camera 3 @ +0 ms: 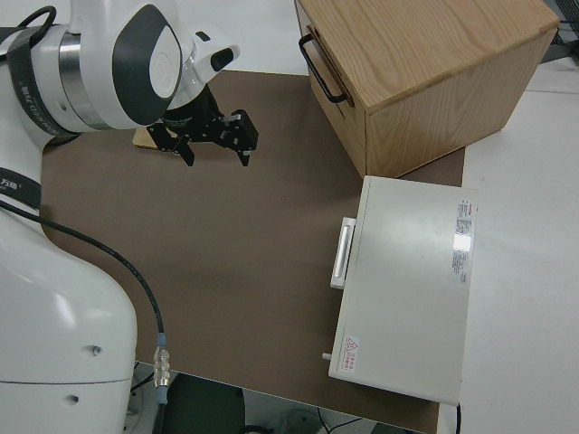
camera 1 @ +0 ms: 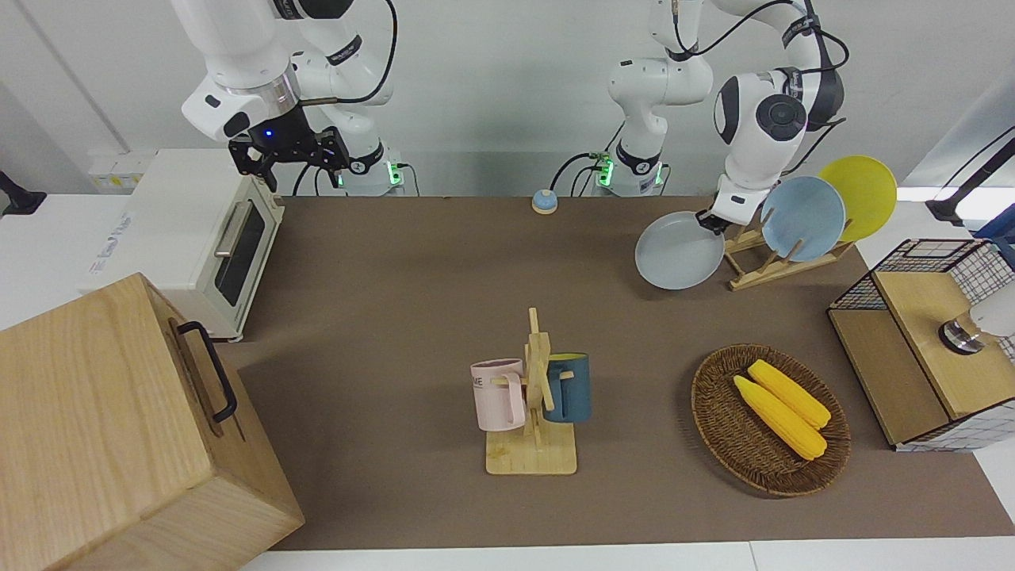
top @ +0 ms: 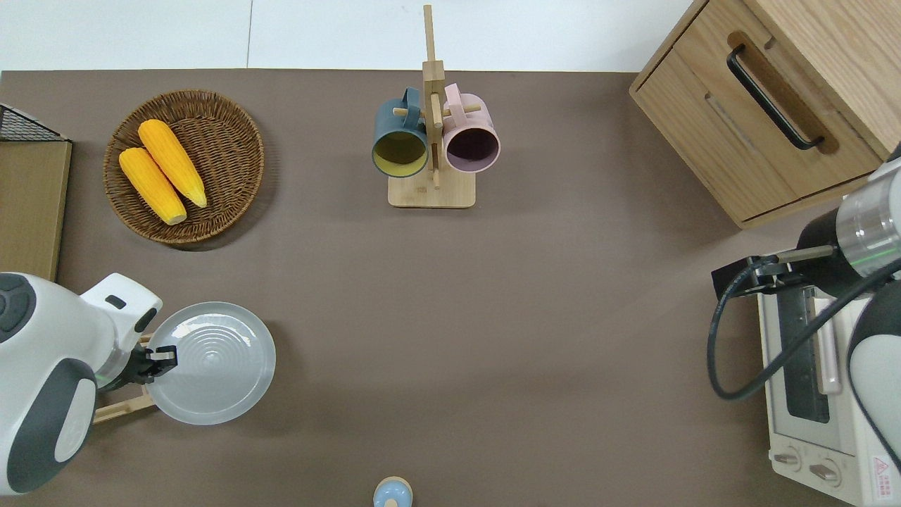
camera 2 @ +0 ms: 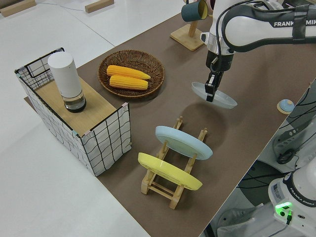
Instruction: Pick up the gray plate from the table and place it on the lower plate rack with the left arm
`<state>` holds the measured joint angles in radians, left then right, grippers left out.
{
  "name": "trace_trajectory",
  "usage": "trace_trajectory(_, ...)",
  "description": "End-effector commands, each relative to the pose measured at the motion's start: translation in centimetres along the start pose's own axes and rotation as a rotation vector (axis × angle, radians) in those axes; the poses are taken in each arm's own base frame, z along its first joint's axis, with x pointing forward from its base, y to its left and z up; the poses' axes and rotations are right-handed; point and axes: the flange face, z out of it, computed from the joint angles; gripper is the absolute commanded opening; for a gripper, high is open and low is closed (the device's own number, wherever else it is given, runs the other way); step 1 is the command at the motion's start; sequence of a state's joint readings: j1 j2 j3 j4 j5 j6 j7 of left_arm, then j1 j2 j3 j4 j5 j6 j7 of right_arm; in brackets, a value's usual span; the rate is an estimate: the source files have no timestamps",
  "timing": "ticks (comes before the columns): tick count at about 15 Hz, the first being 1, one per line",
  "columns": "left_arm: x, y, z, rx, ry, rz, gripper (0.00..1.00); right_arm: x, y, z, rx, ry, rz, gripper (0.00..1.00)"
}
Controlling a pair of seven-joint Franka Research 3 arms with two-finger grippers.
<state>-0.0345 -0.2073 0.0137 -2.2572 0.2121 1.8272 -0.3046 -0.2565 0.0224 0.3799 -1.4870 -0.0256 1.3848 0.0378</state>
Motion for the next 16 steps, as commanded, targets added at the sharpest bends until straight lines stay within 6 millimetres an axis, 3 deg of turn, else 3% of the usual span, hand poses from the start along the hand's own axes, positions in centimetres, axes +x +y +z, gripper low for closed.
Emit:
trace_trajectory(1,-0.8,-0.4,-1.7,0.193,-0.007,-0.079,0.00,-0.3,0.2,-0.4,-0.007,-0.003,0.017,0.983)
trace_trajectory(3,-1.4,-0.1,-2.0,0.301,-0.019,-0.072,0.00,-0.3,0.2,-0.4,-0.007,-0.003,0.017,0.983)
trace_trajectory(9,-2.1,-3.0,-3.8,0.510,-0.057,-0.140,0.00,-0.3,0.2,-0.4,-0.007,-0.003,0.017,0.983)
trace_trajectory(16,-2.1,-3.6,-4.2,0.623,-0.072,-0.188,0.00,-0.3,0.2,-0.4,-0.007,-0.003,0.017,0.983)
